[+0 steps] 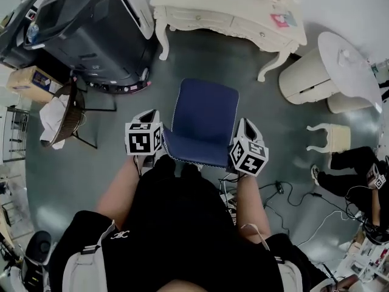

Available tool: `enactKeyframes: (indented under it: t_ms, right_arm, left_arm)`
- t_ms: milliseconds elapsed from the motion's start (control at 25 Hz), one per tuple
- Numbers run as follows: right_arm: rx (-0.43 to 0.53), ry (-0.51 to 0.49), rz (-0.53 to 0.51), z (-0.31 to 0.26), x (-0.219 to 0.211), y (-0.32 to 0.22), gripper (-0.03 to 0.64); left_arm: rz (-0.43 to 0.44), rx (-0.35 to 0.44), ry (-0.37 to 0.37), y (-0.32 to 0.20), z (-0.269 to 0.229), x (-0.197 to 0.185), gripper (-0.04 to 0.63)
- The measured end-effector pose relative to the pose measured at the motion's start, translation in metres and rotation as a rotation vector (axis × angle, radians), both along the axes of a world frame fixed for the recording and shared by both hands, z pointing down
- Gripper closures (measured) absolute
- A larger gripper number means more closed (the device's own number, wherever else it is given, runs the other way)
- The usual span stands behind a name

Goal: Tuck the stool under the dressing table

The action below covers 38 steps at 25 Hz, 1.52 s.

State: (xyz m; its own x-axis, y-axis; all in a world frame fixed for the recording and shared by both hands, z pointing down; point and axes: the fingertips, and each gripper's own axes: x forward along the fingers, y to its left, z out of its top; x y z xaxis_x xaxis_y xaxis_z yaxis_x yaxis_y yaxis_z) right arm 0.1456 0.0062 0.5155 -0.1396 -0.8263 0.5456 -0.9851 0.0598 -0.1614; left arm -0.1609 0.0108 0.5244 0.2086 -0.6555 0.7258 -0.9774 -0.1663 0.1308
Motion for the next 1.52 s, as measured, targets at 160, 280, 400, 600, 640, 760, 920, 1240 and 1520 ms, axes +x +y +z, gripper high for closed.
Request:
enactKeyframes:
  t_ms: [160, 280, 400, 600, 640, 760, 920, 1240, 1520]
  right_arm:
    - [-0.032, 0.004, -0.011, 0.007, -0.013, 0.0, 0.609]
    - [-0.084, 0.015, -0.016, 0.021, -0.016, 0.006, 0.609]
    - [-0.111, 0.032, -0.013, 0.03, -0.016, 0.006, 0.609]
    - [-0.193, 0.029, 0.056, 0.053, 0.008, 0.025, 0.607]
    - [-0.222, 0.033, 0.069, 0.062, 0.016, 0.029, 0.606]
    - [-0.317, 0.02, 0.104, 0.086, 0.043, 0.037, 0.538]
    - [-0.464, -0.082, 0.127, 0.117, 0.064, 0.053, 0.453]
    - [-0.738, -0.03, 0.086, 0.188, 0.083, 0.092, 0.377]
    - [-0.881, 0.048, 0.022, 0.226, 0.093, 0.105, 0.379]
  left_arm:
    - [0.002, -0.095, 0.011, 0.004, 0.03, -0.013, 0.592]
    - [0.025, -0.198, 0.008, 0.015, 0.058, -0.014, 0.592]
    - [0.026, -0.287, 0.017, 0.025, 0.083, -0.014, 0.592]
    - [-0.03, -0.446, 0.152, 0.051, 0.125, -0.009, 0.592]
    - [-0.044, -0.47, 0.184, 0.054, 0.131, -0.008, 0.561]
    - [-0.071, -0.519, 0.232, 0.057, 0.146, -0.01, 0.524]
    - [-0.054, -0.545, 0.203, 0.054, 0.161, -0.011, 0.479]
    - [0.078, -0.56, 0.056, 0.049, 0.188, -0.002, 0.442]
    - [0.101, -0.581, -0.008, 0.046, 0.201, 0.004, 0.442]
